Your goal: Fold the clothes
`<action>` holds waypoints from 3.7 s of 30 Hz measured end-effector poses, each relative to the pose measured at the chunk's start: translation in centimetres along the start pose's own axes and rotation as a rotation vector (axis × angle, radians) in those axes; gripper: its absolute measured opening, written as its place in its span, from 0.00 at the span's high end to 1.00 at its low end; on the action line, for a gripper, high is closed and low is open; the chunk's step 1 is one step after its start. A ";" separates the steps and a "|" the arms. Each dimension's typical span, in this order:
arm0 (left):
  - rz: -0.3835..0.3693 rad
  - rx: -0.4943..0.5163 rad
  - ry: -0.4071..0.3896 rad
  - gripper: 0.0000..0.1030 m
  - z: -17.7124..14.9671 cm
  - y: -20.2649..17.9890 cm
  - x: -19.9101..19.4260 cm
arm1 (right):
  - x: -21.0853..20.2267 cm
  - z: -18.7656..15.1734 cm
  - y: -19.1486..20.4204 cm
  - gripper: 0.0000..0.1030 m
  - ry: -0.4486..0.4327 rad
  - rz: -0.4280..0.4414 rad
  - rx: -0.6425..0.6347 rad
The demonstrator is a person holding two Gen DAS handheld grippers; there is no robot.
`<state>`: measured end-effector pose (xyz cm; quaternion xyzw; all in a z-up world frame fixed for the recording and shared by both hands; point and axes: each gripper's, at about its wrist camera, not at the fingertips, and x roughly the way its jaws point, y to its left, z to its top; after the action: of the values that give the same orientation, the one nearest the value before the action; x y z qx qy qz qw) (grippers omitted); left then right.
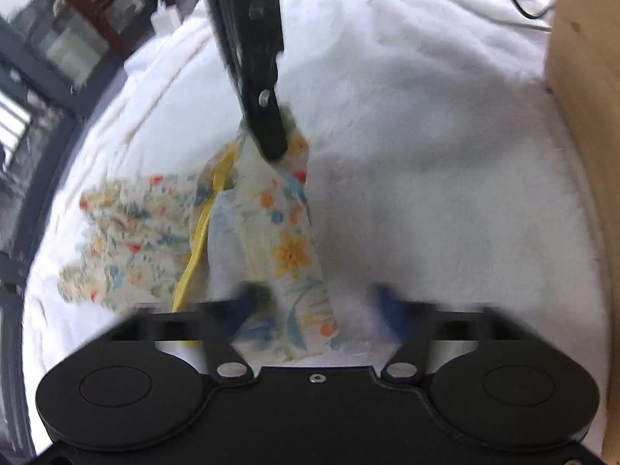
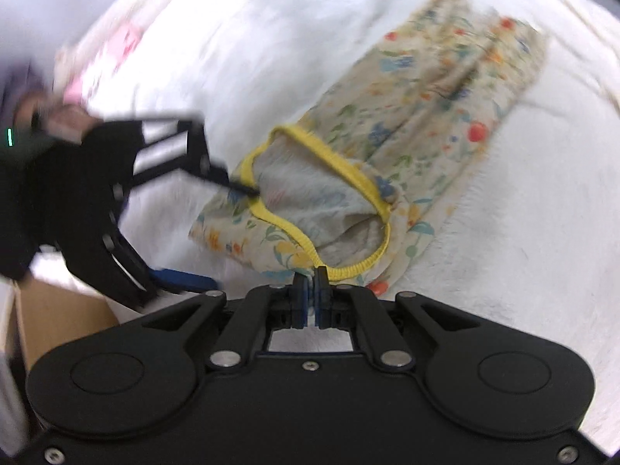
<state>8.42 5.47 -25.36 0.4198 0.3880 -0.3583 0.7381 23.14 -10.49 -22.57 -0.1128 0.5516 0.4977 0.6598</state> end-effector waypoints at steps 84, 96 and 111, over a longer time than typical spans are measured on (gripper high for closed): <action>0.239 0.358 -0.032 0.36 -1.3 -3.6 -0.6 | 5.3 -9.2 12.7 0.64 0.040 -0.657 -1.046; 0.181 0.274 0.026 0.54 0.3 -3.0 0.1 | 1.0 -2.1 7.1 0.80 0.074 -0.350 -0.443; -0.062 -0.282 0.077 0.87 1.3 5.6 -0.8 | 6.6 -10.1 13.9 0.64 -0.008 -0.759 -1.184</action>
<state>13.22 6.64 -22.27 0.3133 0.4750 -0.3065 0.7630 5.36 -7.38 -26.25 -0.6360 0.1080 0.4501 0.6174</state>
